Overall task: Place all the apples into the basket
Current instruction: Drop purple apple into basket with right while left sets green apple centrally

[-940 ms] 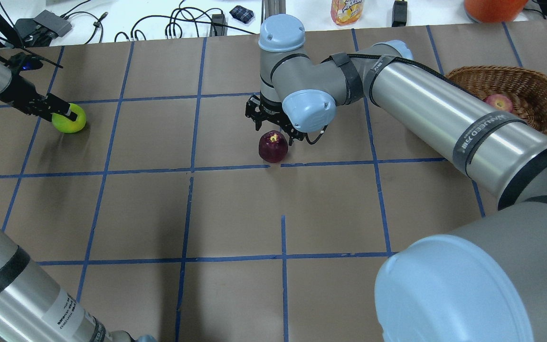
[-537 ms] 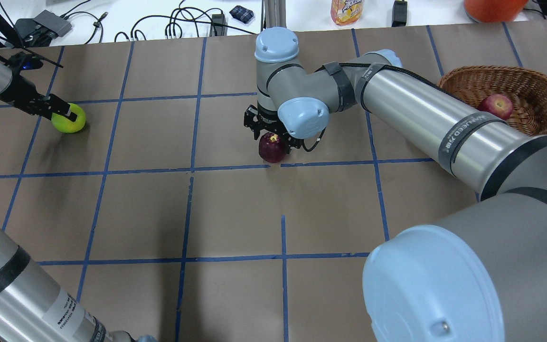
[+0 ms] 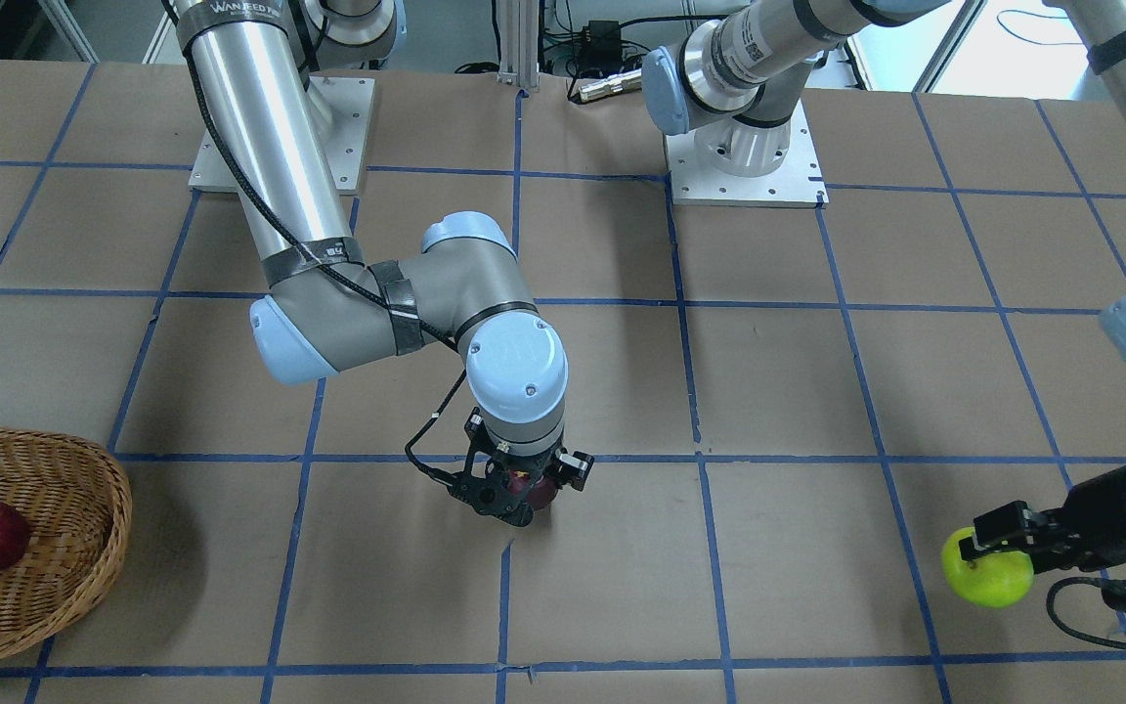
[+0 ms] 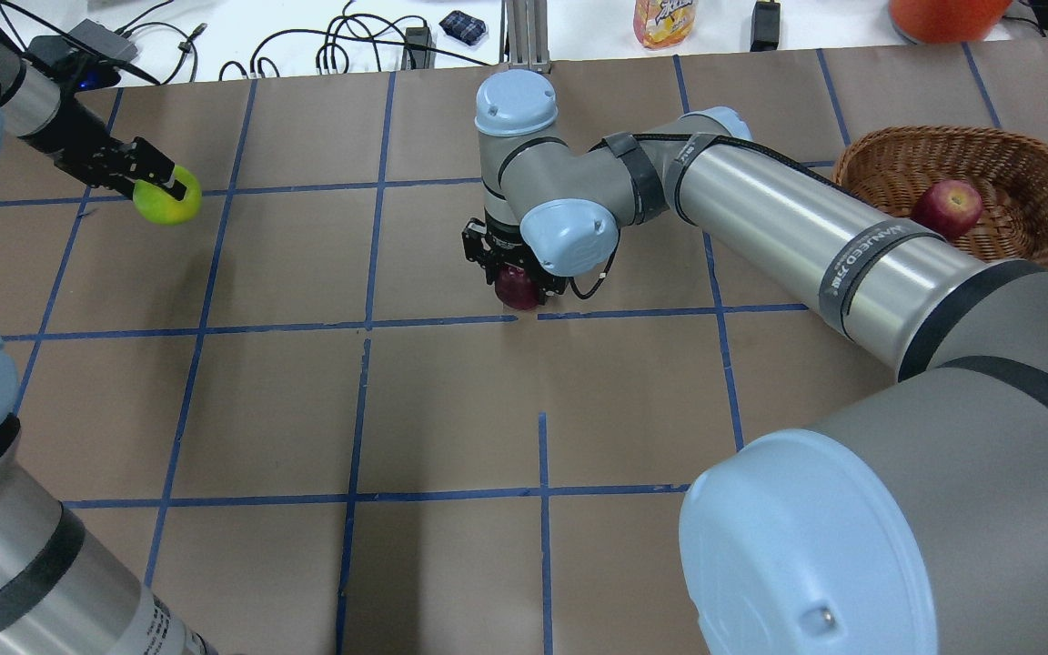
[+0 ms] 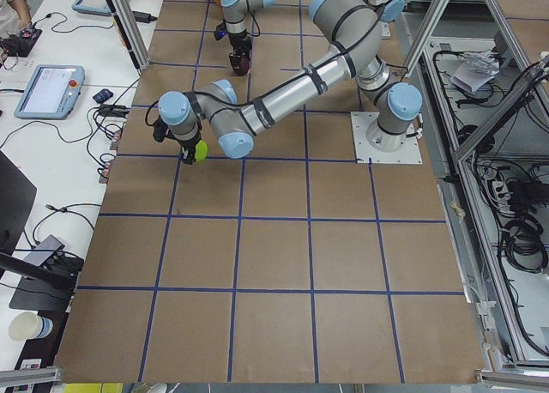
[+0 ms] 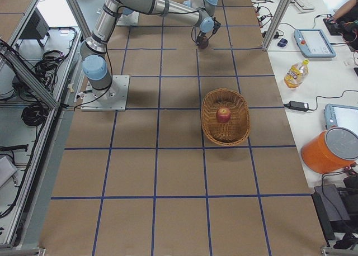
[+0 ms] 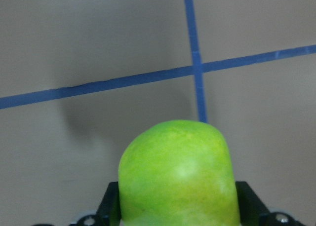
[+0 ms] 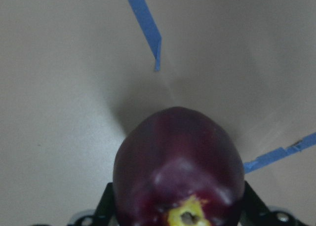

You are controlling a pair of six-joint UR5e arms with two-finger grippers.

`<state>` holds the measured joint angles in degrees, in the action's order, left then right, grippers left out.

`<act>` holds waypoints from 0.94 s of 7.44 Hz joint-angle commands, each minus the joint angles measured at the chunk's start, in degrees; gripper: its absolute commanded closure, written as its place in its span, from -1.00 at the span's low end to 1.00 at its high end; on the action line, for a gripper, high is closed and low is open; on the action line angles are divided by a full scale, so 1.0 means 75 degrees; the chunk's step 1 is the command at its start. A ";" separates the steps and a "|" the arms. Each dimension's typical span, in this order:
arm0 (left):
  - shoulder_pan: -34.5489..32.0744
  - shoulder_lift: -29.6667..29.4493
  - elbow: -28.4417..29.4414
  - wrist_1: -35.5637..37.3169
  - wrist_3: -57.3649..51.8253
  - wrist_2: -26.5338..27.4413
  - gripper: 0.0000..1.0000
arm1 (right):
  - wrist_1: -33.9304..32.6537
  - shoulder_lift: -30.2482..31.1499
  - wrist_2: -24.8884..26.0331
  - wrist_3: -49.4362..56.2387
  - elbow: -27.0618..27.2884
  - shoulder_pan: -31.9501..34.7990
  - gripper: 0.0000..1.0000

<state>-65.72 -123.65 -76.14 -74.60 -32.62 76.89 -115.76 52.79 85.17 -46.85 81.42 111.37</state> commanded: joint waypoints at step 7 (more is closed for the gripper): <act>-0.5221 0.0693 -0.1368 0.1672 0.6621 0.1028 0.08 | 0.2639 0.2289 0.0992 0.6992 0.0054 -0.5338 1.00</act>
<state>-97.20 -116.74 -86.55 -64.39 12.24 80.88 -96.07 69.76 90.16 -7.93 81.59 79.35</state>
